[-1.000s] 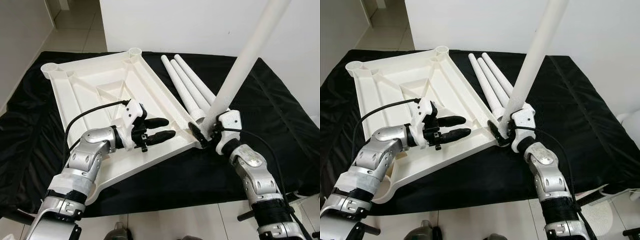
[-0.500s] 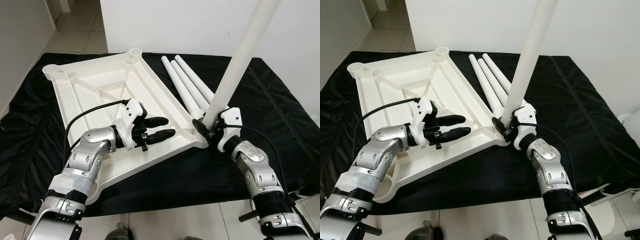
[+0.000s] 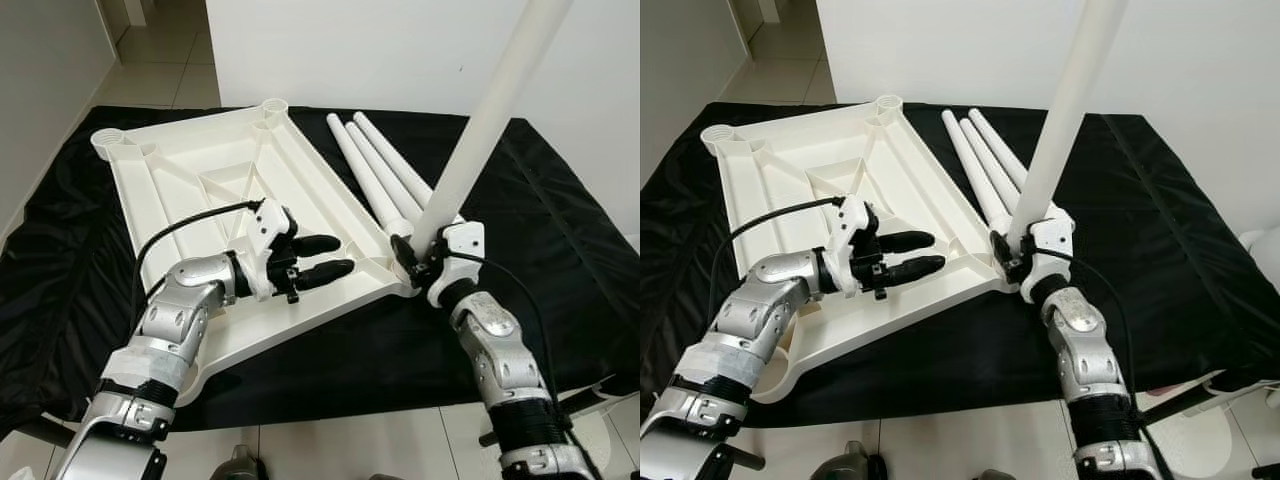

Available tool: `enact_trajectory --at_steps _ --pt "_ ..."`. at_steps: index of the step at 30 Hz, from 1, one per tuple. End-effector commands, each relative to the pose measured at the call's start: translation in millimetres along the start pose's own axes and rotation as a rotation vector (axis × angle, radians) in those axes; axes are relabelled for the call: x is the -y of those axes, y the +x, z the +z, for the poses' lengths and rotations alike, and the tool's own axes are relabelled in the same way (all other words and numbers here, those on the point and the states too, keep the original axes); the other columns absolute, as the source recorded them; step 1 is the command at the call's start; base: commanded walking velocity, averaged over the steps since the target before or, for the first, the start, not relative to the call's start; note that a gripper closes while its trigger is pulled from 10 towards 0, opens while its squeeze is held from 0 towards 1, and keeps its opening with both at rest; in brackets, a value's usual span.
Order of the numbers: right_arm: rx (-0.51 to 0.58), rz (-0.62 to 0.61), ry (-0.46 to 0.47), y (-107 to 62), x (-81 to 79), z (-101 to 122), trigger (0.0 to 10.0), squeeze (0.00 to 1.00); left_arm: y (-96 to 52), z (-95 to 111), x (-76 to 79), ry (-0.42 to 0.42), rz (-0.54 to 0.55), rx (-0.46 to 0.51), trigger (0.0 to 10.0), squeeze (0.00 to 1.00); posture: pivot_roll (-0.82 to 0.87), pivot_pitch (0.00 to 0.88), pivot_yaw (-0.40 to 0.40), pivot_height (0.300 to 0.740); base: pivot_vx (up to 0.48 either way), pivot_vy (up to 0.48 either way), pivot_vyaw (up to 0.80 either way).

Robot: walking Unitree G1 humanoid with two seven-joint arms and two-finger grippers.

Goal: Building children table

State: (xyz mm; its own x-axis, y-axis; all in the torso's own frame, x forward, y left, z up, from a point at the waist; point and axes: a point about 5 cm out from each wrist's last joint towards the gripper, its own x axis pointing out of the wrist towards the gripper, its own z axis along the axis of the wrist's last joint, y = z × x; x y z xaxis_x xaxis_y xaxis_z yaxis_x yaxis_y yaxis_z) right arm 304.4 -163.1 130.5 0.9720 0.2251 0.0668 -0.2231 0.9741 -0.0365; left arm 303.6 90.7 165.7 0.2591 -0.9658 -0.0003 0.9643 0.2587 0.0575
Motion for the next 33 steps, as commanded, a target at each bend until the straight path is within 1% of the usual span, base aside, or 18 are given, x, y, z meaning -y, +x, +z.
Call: enact_trajectory --at_steps 1,3,5,9,10,11,12,13,14,15,17,22,23,24,25,30,31,33 --pt "-0.077 -0.044 0.007 -6.4 4.6 -14.9 10.0 0.00 2.4 0.4 -0.6 0.009 -0.014 -0.008 10.0 0.00 -0.02 0.000 -0.013 0.740 0.000 0.000 0.00" --pt "-0.078 -0.073 0.015 -6.7 4.1 -15.7 10.0 0.00 2.3 0.3 -0.7 0.009 -0.014 -0.009 10.0 0.00 -0.02 0.000 -0.015 0.740 0.000 0.000 0.00" --pt "-0.069 -0.198 0.065 -8.5 3.8 -14.9 10.0 0.00 1.5 -0.4 -0.2 0.009 -0.014 -0.010 10.0 0.00 -0.02 0.000 -0.022 0.740 0.000 0.000 0.00" --pt "-0.062 -0.228 0.080 -9.0 -0.5 -12.3 10.0 0.00 1.0 -0.7 -0.2 0.009 -0.013 -0.011 10.0 0.00 -0.02 0.000 -0.024 0.740 0.000 0.000 0.00" --pt "-0.057 -0.278 0.105 -9.9 -4.5 -10.6 10.0 0.00 0.8 -1.0 -0.2 0.009 -0.013 -0.012 10.0 0.00 -0.02 0.000 -0.029 0.740 0.000 0.000 0.00" --pt "-0.057 -0.278 0.105 -9.9 -4.5 -10.6 10.0 0.00 0.8 -1.0 -0.2 0.009 -0.013 -0.012 10.0 0.00 -0.02 0.000 -0.029 0.740 0.000 0.000 0.00" --pt "-0.048 -0.346 0.116 -12.0 -9.3 -8.3 10.0 0.00 0.4 -1.4 0.0 0.010 -0.012 -0.012 10.0 0.00 -0.02 0.000 -0.031 0.740 0.000 0.000 0.00" --pt "-0.048 -0.346 0.116 -12.0 -9.3 -8.3 10.0 0.00 0.4 -1.4 0.0 0.010 -0.012 -0.012 10.0 0.00 -0.02 0.000 -0.031 0.740 0.000 0.000 0.00" --pt "-0.039 -0.399 0.141 -14.3 -16.7 -6.5 10.0 0.00 0.2 -1.7 0.1 0.010 -0.011 -0.012 10.0 0.00 -0.02 0.000 -0.032 0.740 0.000 0.000 0.00" --pt "-0.039 -0.399 0.141 -14.3 -16.7 -6.5 10.0 0.00 0.2 -1.7 0.1 0.010 -0.011 -0.012 10.0 0.00 -0.02 0.000 -0.032 0.740 0.000 0.000 0.00" --pt "-0.025 -0.452 0.151 -17.5 -27.3 -3.0 10.0 0.00 0.1 -2.1 0.4 0.010 -0.011 -0.012 10.0 0.00 -0.01 0.000 -0.035 0.740 0.000 0.000 0.00" --pt "-0.024 -0.484 0.166 -19.4 -33.0 -1.2 10.0 0.00 0.0 -2.3 0.5 0.010 -0.012 -0.013 10.0 0.00 -0.02 0.000 -0.036 0.740 0.000 0.000 0.00" --pt "-0.020 -0.477 0.180 -19.7 -40.6 0.0 10.0 0.00 -0.3 -2.1 -0.3 0.011 -0.011 -0.015 10.0 0.00 -0.01 0.000 -0.038 0.740 0.000 0.000 0.00" --pt "-0.020 -0.477 0.180 -19.7 -40.6 0.0 10.0 0.00 -0.3 -2.1 -0.3 0.011 -0.011 -0.015 10.0 0.00 -0.01 0.000 -0.038 0.740 0.000 0.000 0.00" --pt "-0.003 -0.454 0.173 -19.3 -46.6 2.9 10.0 0.00 -0.8 -1.6 -1.3 0.013 -0.008 -0.016 10.0 0.00 -0.01 0.000 -0.038 0.740 0.000 0.000 0.00" --pt "0.011 -0.439 0.181 -18.4 -48.1 6.1 10.0 0.00 -1.3 -1.2 -1.9 0.014 -0.008 -0.018 10.0 0.00 -0.01 0.000 -0.032 0.740 0.000 0.000 0.00" --pt "0.012 -0.442 0.182 -18.2 -46.3 6.6 10.0 1.00 -1.3 -1.2 -1.8 0.014 -0.009 -0.019 10.0 0.00 -0.01 0.000 -0.032 0.740 0.000 0.000 0.00" --pt "0.025 -0.433 0.189 -18.6 -45.7 8.9 10.0 1.00 -1.3 -2.9 -0.6 0.017 -0.013 -0.028 10.0 0.00 -0.02 0.000 -0.027 0.740 0.000 0.000 0.00"
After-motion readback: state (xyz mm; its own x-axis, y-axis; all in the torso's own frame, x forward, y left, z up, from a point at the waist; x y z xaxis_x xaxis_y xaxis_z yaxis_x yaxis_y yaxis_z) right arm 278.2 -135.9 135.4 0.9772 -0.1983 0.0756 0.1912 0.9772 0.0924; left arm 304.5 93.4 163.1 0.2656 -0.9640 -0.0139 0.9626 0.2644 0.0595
